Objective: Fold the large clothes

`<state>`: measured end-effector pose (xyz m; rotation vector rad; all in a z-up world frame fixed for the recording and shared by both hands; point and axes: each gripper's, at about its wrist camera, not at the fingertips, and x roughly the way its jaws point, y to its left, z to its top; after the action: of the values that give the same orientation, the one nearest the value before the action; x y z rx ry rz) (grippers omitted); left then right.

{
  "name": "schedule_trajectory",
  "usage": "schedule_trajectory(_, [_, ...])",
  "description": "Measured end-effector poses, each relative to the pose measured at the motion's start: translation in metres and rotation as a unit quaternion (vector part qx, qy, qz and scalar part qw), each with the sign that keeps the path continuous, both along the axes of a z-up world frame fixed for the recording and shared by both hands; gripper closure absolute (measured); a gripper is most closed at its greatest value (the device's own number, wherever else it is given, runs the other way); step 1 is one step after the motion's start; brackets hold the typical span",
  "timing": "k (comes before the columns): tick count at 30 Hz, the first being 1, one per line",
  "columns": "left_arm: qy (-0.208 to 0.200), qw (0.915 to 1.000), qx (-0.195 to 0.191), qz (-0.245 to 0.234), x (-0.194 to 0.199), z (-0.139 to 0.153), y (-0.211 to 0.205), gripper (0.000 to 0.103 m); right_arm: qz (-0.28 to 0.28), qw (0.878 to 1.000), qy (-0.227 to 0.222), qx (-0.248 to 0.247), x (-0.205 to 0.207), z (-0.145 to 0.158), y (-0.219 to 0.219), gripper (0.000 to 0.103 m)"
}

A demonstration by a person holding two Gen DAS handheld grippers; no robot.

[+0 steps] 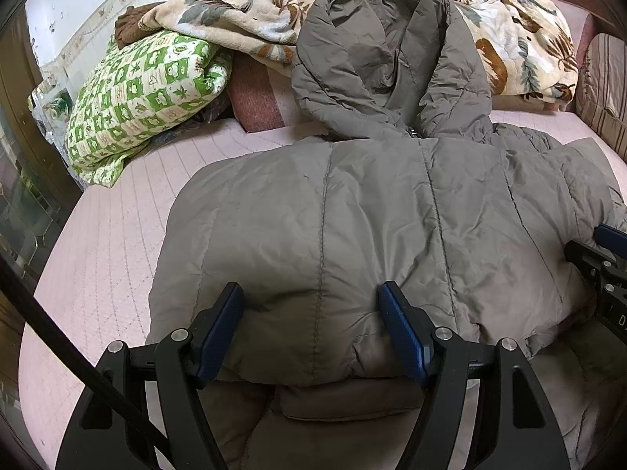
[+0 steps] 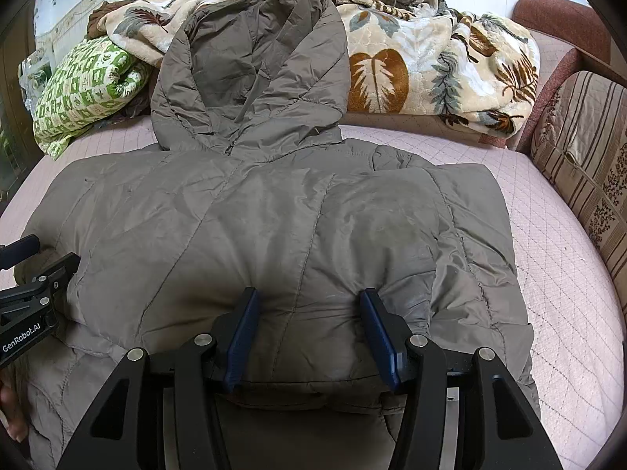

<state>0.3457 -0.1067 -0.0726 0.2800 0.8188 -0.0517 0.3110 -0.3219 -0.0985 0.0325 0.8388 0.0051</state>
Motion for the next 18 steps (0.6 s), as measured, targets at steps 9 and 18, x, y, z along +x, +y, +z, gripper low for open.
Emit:
schedule_trajectory(9, [-0.037, 0.9992, -0.014, 0.004, -0.010, 0.014, -0.001, 0.032, 0.000, 1.000, 0.001, -0.001, 0.000, 0.000, 0.000, 0.045])
schedule_trajectory(18, [-0.134, 0.9891, -0.003, 0.063, -0.030, 0.054, 0.012, 0.032, -0.001, 1.000, 0.001, -0.001, 0.000, 0.001, 0.000, 0.045])
